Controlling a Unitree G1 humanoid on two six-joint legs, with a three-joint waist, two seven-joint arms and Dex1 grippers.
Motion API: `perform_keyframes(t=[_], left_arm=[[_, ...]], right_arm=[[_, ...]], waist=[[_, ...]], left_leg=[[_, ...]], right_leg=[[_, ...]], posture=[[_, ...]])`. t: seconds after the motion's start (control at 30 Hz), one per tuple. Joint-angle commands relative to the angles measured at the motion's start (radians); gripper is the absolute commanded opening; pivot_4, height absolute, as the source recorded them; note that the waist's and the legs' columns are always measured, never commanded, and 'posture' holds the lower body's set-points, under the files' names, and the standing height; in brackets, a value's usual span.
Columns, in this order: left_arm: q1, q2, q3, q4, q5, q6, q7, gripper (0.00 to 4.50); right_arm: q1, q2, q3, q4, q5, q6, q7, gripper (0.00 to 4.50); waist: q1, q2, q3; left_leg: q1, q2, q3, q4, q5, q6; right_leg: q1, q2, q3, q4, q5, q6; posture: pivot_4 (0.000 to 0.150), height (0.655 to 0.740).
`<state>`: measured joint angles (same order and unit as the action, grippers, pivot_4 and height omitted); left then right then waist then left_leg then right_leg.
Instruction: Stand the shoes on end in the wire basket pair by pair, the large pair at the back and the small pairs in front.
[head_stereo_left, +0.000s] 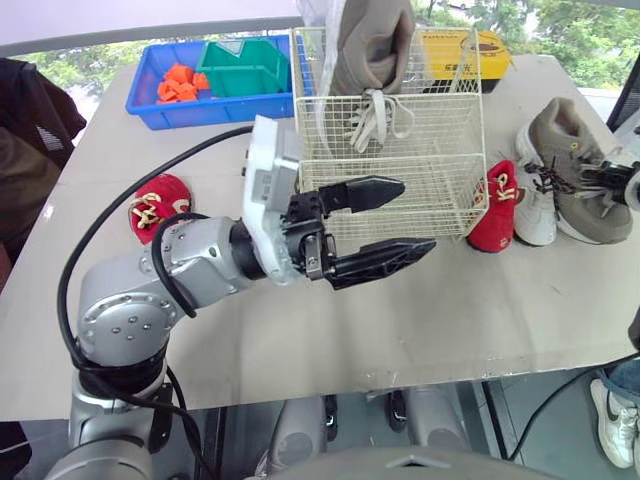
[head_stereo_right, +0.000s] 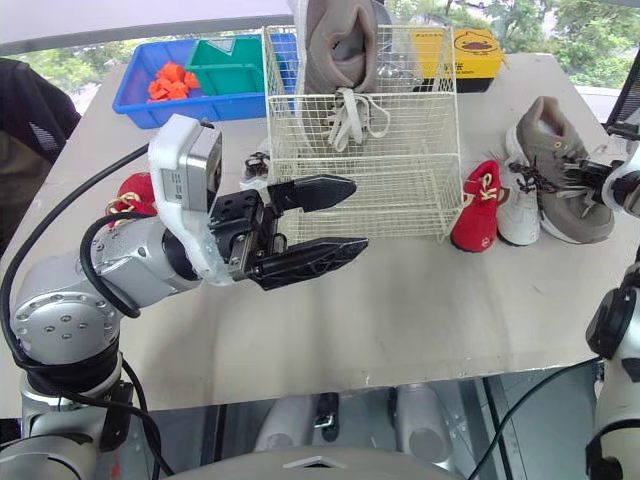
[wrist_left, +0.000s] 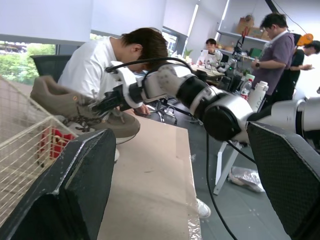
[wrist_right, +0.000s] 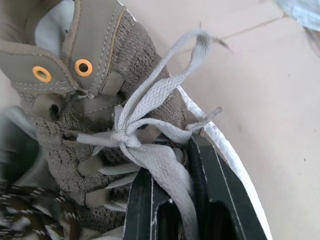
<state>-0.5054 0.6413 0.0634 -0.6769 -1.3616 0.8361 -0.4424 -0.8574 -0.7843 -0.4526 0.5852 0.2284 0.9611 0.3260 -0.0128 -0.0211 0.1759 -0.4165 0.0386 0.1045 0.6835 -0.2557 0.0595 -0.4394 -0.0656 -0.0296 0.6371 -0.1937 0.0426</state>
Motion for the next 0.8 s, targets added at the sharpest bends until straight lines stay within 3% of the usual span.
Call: perform_keyframes(t=[0.03, 0.4, 0.6, 0.8], left_arm=[[-0.024, -0.005, -0.001, 0.005, 0.0, -0.021, -0.042, 4.5], [-0.043, -0.022, -0.009, 0.045, 0.026, -0.02, -0.084, 4.5], [-0.051, -0.042, -0.011, 0.074, 0.048, -0.026, -0.102, 4.5], [-0.039, -0.064, 0.015, 0.083, 0.047, -0.046, -0.074, 4.5]], right_arm=[[0.04, 0.003, -0.074, -0.205, 0.063, 0.065, -0.023, 0.07], [0.052, 0.068, -0.339, -0.467, 0.198, 0.142, -0.162, 0.07], [0.008, 0.082, -0.379, -0.535, 0.264, 0.127, -0.195, 0.07], [-0.08, 0.166, -0.349, -0.723, 0.437, 0.159, -0.183, 0.07]], waist=[[0.001, 0.0, 0.0], [0.002, 0.002, 0.001], [0.0, 0.002, 0.001], [-0.005, 0.004, 0.001]], left_leg=[[0.0, 0.0, 0.0, 0.0, 0.0, 0.0], [0.0, -0.001, 0.0, 0.0, 0.0, 0.0], [0.0, -0.001, 0.001, 0.0, 0.0, 0.0], [0.0, 0.0, 0.001, 0.0, 0.0, 0.001]], right_leg=[[0.0, 0.0, 0.0, 0.0, 0.0, 0.0], [0.0, 0.0, 0.0, 0.0, 0.0, 0.0], [0.0, 0.0, 0.001, 0.0, 0.0, 0.0], [-0.001, 0.001, 0.002, 0.001, 0.0, 0.0]], posture=[[0.15, 0.74], [0.15, 0.74], [0.15, 0.74], [0.15, 0.74]])
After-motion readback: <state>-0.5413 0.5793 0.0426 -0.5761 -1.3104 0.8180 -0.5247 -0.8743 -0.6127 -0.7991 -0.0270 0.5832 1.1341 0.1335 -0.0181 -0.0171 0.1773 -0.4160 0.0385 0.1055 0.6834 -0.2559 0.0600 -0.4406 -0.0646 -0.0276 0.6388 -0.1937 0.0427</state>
